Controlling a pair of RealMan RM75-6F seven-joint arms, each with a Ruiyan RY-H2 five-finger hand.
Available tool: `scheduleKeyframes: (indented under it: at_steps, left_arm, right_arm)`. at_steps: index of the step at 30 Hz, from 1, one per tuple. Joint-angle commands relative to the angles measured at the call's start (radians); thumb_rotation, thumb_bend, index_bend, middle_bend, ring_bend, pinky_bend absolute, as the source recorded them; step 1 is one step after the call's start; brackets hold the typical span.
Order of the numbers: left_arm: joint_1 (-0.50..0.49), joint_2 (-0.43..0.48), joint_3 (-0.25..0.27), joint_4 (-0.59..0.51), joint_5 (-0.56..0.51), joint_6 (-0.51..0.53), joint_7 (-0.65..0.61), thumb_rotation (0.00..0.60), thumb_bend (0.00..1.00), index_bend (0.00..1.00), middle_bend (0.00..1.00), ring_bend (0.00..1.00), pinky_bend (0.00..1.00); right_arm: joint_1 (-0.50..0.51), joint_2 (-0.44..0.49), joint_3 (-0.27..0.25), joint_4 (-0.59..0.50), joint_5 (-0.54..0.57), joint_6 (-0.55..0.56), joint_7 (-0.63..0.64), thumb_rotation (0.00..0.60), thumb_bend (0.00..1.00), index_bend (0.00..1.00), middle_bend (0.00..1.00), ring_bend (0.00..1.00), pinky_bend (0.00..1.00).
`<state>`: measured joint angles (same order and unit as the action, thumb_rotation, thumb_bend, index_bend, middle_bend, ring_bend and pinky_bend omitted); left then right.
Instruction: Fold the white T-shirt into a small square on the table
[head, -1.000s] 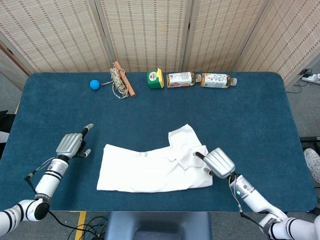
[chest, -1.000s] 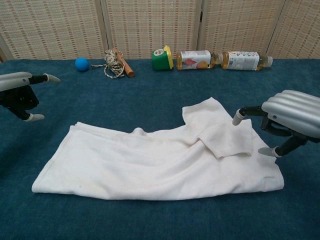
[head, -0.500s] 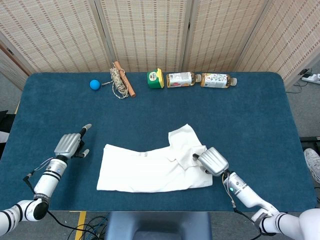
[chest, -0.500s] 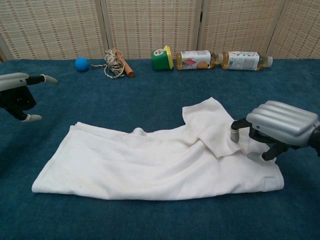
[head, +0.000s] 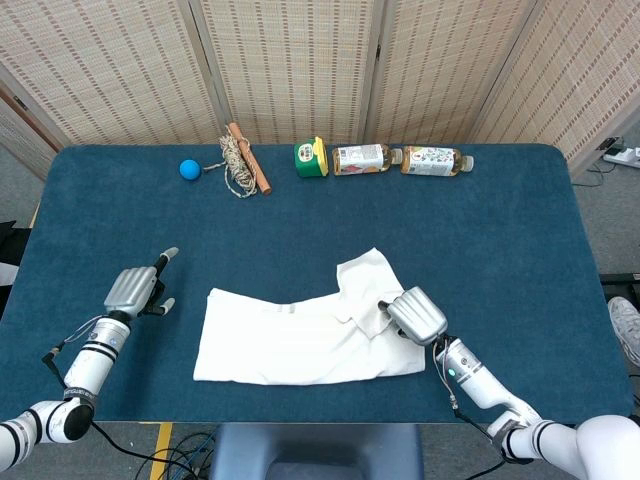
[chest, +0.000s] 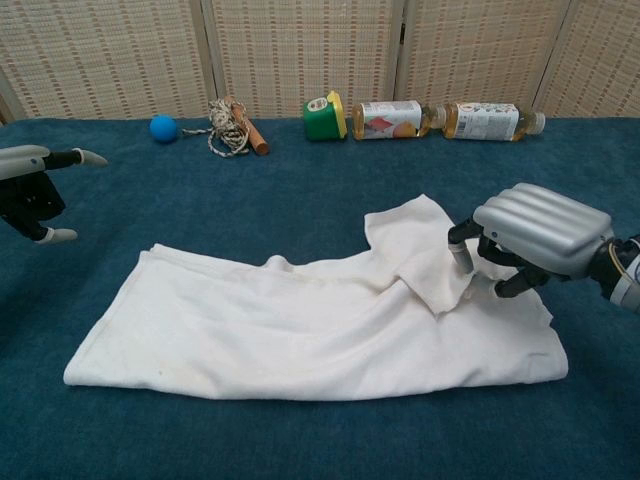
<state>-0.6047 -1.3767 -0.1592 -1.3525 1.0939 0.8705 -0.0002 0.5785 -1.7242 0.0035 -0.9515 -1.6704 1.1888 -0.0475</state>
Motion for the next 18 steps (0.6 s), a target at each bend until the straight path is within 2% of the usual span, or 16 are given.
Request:
scheduleKeyframes:
  at_steps: [1, 11, 18]
  left_arm:
    - [0.003, 0.002, -0.002, 0.001, 0.003, 0.002, -0.009, 0.600, 0.36, 0.00, 0.93, 0.85, 1.00]
    - [0.013, 0.010, 0.003, 0.000, 0.027, 0.013, -0.026, 0.600, 0.36, 0.00, 0.93, 0.85, 1.00]
    - [0.017, 0.005, 0.008, 0.009, 0.038, 0.013, -0.038, 0.600, 0.36, 0.00, 0.93, 0.85, 1.00]
  right_arm:
    - [0.003, -0.021, 0.038, 0.012, 0.033, 0.016, 0.026, 0.600, 0.50, 0.65, 0.98, 1.00, 1.00]
    - [0.054, -0.089, 0.178, 0.059, 0.182, -0.044, 0.055, 0.600, 0.53, 0.66, 0.98, 1.00, 1.00]
    - [0.111, -0.141, 0.217, 0.135, 0.226, -0.098, 0.066, 0.600, 0.53, 0.66, 0.98, 1.00, 1.00]
